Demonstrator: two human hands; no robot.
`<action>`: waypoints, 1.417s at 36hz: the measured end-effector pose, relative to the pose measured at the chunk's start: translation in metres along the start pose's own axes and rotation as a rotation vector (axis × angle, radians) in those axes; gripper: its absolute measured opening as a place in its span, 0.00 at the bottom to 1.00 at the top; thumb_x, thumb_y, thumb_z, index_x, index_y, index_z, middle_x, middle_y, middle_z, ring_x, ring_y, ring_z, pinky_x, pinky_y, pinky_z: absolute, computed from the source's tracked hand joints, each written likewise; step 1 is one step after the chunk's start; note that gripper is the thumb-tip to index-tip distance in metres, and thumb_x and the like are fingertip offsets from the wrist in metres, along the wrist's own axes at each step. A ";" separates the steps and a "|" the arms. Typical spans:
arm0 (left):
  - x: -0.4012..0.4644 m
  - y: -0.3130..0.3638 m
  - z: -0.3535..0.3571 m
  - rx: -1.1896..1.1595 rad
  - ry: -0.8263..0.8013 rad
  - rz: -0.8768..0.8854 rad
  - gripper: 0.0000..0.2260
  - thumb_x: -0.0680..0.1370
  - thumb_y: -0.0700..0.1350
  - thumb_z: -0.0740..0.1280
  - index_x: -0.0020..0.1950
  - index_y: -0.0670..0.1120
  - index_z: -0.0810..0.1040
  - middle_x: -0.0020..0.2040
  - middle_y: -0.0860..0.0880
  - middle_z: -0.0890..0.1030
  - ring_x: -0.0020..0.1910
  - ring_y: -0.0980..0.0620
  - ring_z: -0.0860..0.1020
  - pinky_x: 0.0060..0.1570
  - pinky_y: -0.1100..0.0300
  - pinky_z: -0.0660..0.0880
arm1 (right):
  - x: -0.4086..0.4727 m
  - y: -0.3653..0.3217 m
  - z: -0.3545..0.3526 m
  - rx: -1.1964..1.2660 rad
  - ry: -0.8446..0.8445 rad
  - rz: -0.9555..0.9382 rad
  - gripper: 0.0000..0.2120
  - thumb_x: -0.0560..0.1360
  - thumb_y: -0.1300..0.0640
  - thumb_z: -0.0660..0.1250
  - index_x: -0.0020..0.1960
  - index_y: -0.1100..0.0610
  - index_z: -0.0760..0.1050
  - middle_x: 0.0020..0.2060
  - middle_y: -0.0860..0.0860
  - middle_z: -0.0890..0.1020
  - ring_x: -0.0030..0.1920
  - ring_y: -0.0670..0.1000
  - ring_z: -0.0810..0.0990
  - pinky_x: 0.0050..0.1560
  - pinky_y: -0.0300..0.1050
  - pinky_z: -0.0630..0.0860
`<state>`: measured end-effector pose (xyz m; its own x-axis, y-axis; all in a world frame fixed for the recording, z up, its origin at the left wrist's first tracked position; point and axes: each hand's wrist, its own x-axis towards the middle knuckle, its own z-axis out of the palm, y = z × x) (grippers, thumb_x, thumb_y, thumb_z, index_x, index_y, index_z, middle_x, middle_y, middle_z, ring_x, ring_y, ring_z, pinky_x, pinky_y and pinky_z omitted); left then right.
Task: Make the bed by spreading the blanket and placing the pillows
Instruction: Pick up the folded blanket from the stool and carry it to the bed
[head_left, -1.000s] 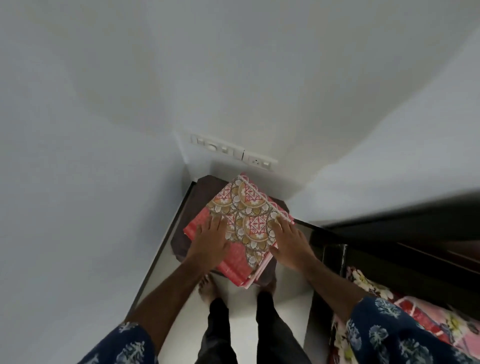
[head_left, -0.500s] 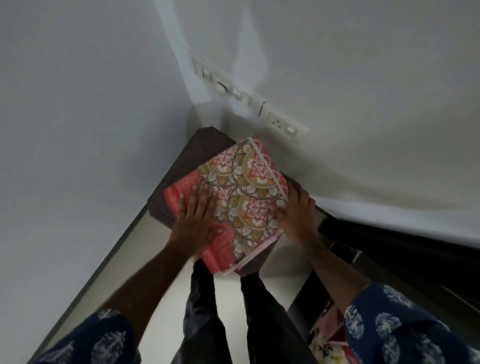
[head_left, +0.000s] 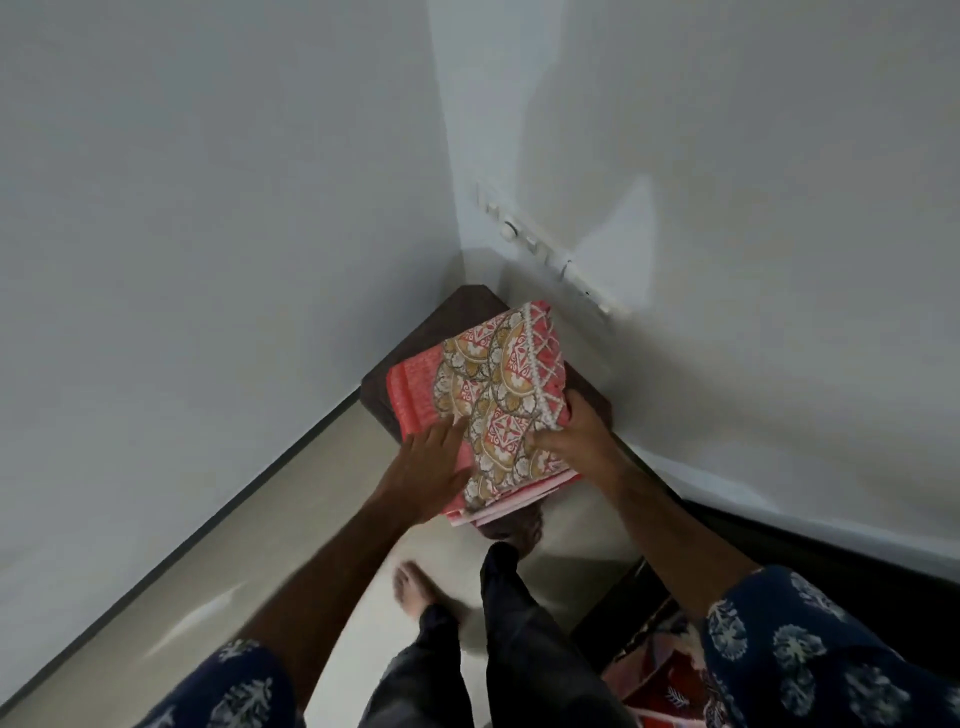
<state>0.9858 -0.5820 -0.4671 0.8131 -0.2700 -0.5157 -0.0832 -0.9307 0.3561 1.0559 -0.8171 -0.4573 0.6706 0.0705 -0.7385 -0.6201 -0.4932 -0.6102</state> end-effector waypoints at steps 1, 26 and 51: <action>-0.007 0.000 -0.003 0.026 0.045 0.025 0.33 0.82 0.57 0.60 0.81 0.45 0.51 0.80 0.41 0.58 0.78 0.41 0.60 0.75 0.41 0.62 | -0.007 -0.003 0.002 -0.001 -0.022 -0.021 0.27 0.66 0.66 0.80 0.60 0.52 0.74 0.52 0.48 0.84 0.54 0.52 0.83 0.61 0.53 0.79; -0.538 -0.177 -0.004 -0.124 0.749 -0.586 0.22 0.67 0.59 0.77 0.52 0.48 0.74 0.47 0.51 0.83 0.46 0.43 0.82 0.37 0.58 0.66 | -0.326 -0.189 0.366 -1.084 -0.663 -1.057 0.15 0.66 0.67 0.73 0.47 0.51 0.75 0.42 0.50 0.82 0.43 0.53 0.82 0.39 0.48 0.74; -0.929 -0.239 0.188 -0.607 1.190 -1.592 0.18 0.66 0.57 0.75 0.49 0.53 0.73 0.44 0.58 0.78 0.41 0.54 0.77 0.39 0.53 0.76 | -0.562 -0.148 0.887 -1.505 -1.424 -1.799 0.14 0.69 0.51 0.70 0.48 0.48 0.66 0.46 0.44 0.81 0.48 0.53 0.82 0.44 0.52 0.78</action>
<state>0.1420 -0.1549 -0.2192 -0.1190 0.9928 -0.0107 0.8647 0.1089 0.4903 0.4103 -0.0147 -0.2066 -0.7756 0.6048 -0.1809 0.6080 0.6388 -0.4714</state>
